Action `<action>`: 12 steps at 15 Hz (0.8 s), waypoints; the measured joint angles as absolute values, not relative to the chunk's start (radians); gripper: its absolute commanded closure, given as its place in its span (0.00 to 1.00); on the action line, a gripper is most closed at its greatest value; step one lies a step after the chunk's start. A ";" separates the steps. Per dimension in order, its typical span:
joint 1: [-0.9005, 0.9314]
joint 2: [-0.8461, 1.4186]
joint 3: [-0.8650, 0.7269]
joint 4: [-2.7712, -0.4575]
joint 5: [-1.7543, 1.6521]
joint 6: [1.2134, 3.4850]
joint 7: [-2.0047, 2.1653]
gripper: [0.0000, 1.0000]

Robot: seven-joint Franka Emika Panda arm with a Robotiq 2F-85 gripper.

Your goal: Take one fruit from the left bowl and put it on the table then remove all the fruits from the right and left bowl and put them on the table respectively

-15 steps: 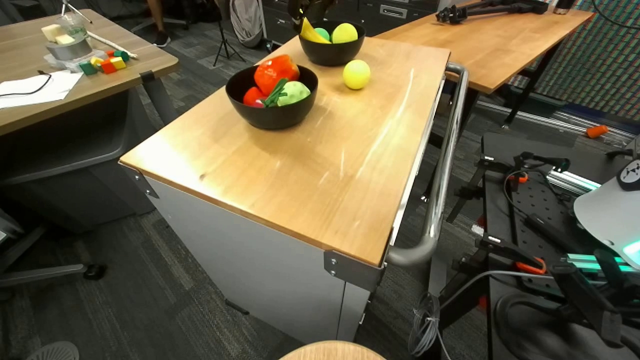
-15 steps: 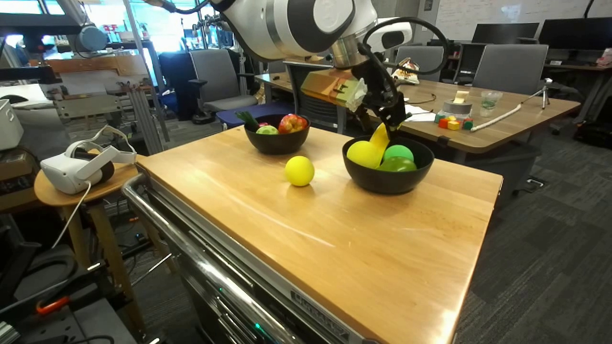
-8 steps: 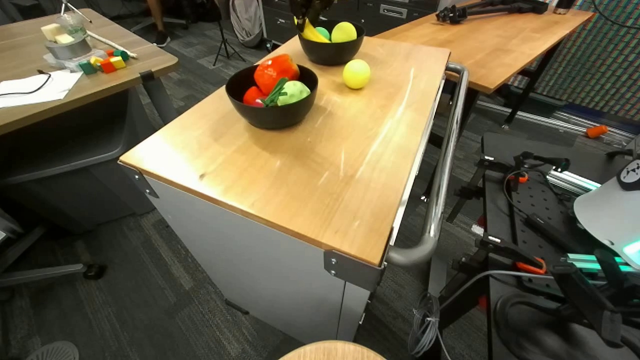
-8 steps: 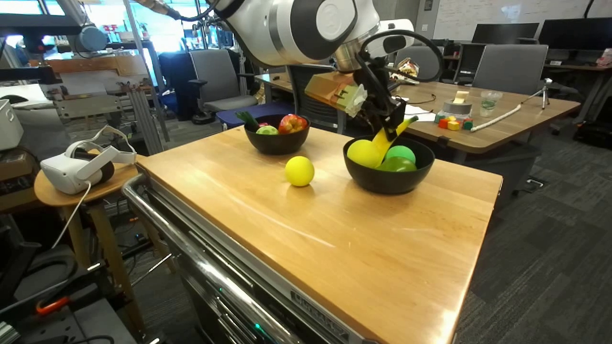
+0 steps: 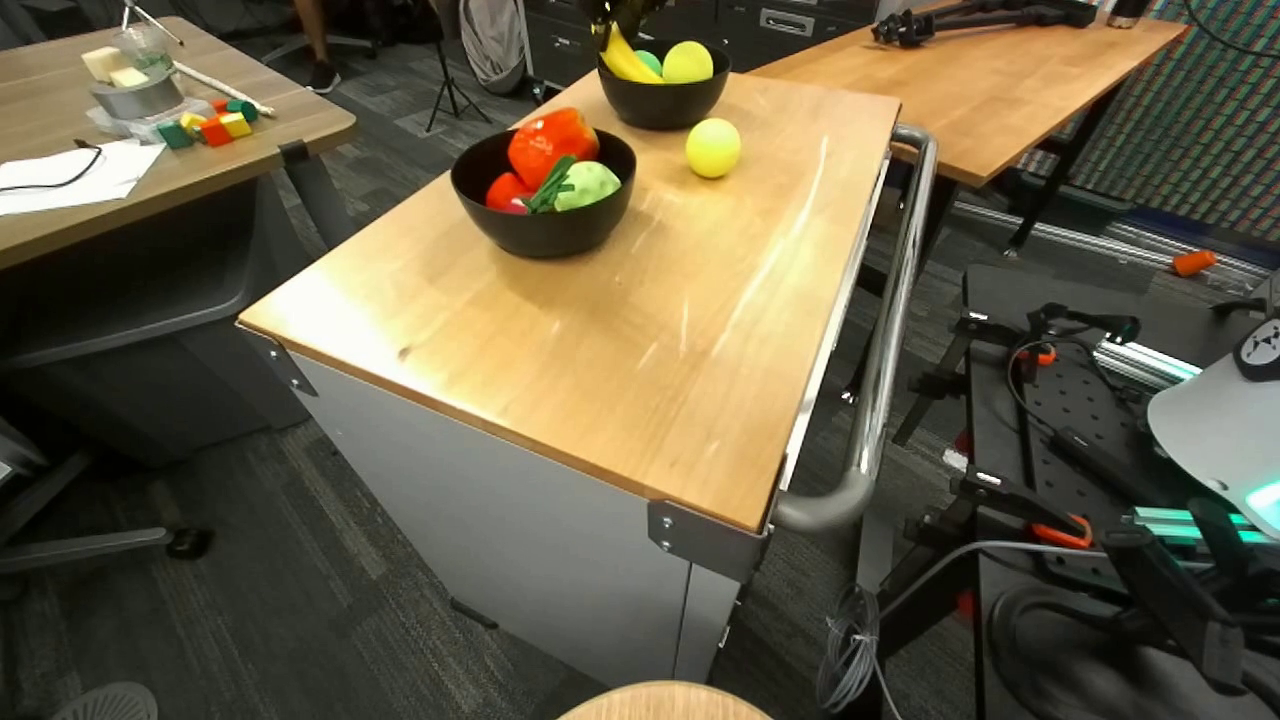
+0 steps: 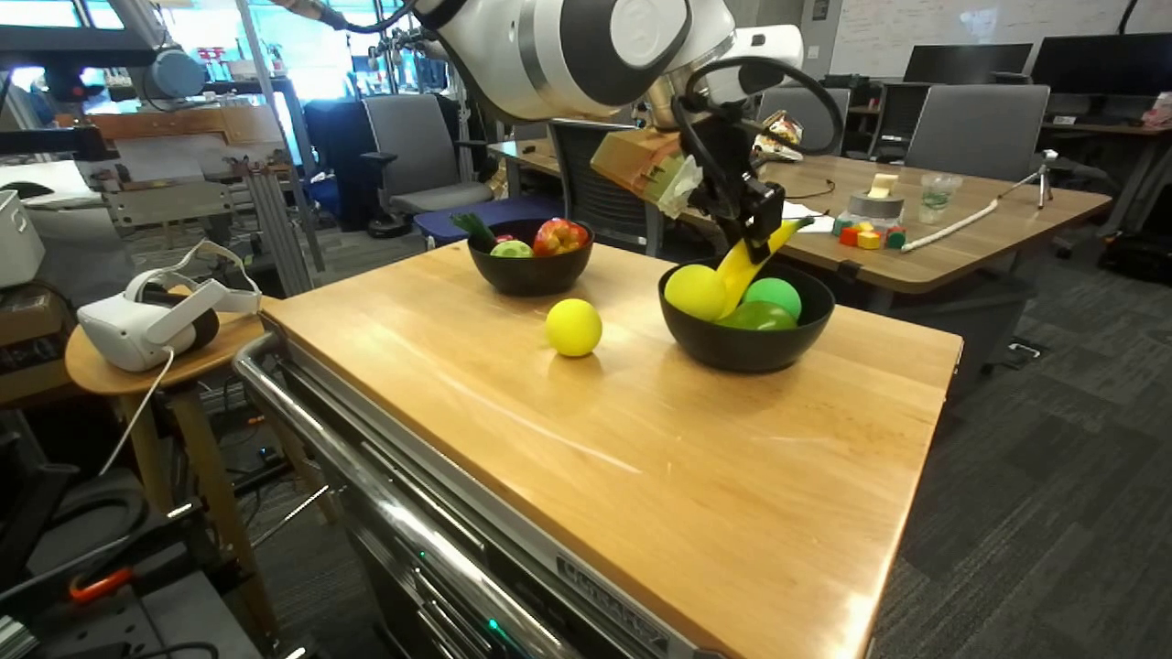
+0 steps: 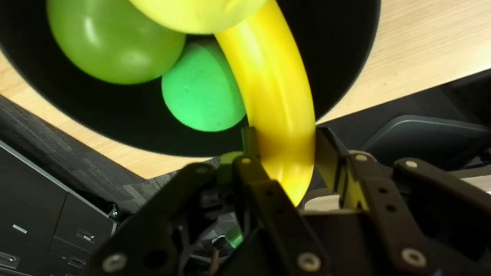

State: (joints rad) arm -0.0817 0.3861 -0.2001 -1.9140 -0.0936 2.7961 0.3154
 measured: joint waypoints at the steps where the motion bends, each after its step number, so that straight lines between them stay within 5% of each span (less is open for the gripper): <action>1: -0.076 0.374 -0.208 -1.911 -0.094 2.796 0.323 0.83; 12: 0.032 0.128 -0.371 -1.949 -0.383 2.755 0.712 0.83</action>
State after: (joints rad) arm 0.0316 0.1276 -0.3708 -1.9487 -0.3828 2.7555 0.7116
